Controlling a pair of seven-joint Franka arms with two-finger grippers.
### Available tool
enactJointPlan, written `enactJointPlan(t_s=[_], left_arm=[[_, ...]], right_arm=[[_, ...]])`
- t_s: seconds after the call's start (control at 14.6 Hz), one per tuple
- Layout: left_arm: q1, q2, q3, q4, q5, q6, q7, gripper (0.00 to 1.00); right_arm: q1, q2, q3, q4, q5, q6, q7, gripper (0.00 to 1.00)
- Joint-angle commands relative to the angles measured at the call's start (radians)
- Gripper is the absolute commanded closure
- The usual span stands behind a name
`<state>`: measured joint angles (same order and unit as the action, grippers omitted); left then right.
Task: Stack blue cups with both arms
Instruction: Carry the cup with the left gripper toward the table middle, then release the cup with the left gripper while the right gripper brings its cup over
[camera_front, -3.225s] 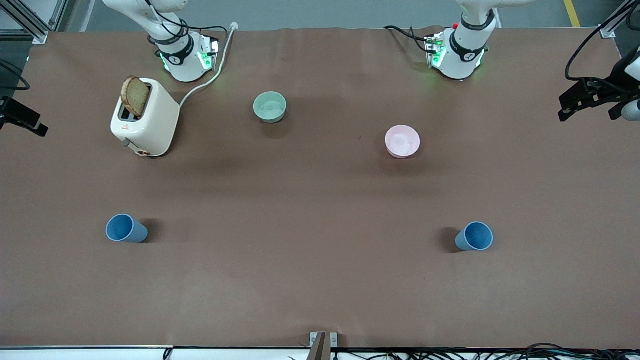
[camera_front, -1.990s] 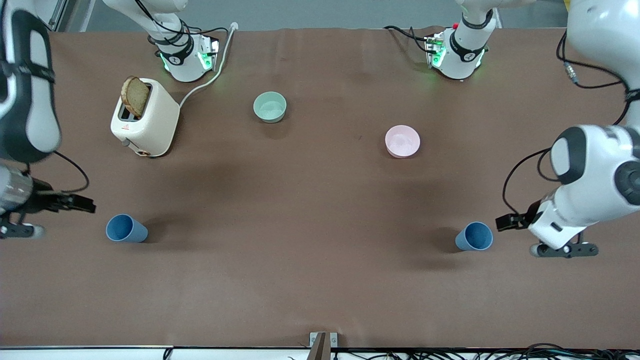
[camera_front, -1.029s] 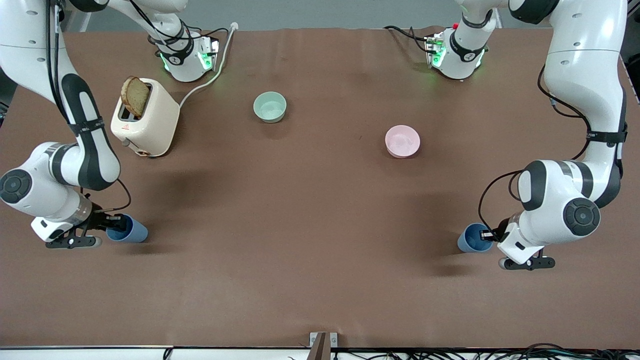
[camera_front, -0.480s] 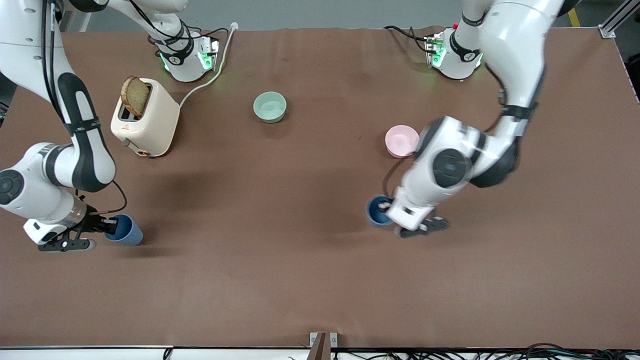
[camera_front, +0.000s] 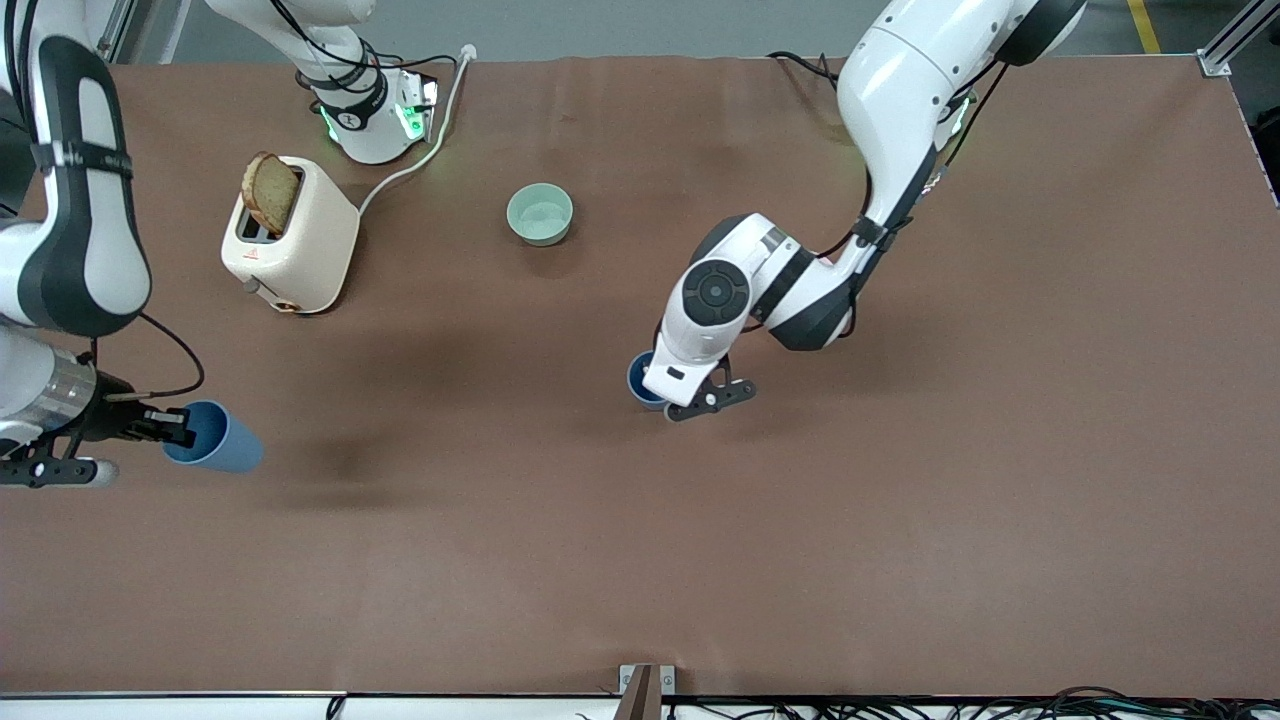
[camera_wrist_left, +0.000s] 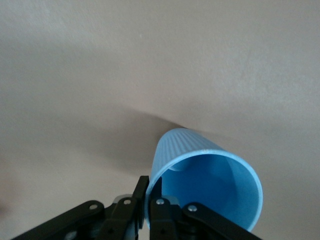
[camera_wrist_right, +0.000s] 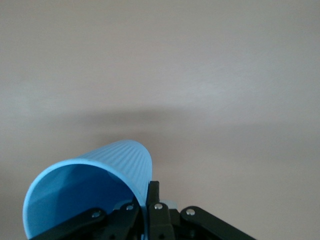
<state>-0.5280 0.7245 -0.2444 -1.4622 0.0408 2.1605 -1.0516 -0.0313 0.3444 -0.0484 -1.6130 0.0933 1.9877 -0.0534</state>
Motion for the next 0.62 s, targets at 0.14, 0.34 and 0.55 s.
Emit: enactJointPlan(t_s=[0.14, 0.34, 0.55], left_arm=[[0.012, -0.051, 0.014, 0.028, 0.011, -0.013, -0.005, 0.0], [0.104, -0.186, 0.023, 0.026, 0.013, -0.036, 0.002, 0.0], [0.225, -0.305, 0.025, 0.028, 0.033, -0.204, 0.103, 0.0]], right_arm=[[0.097, -0.033, 0.143, -0.018, 0.002, -0.044, 0.352, 0.99], [0.103, -0.027, 0.339, -0.018, 0.0, -0.032, 0.541, 0.99], [0.201, 0.011, 0.43, 0.004, -0.007, -0.027, 0.711, 0.99]])
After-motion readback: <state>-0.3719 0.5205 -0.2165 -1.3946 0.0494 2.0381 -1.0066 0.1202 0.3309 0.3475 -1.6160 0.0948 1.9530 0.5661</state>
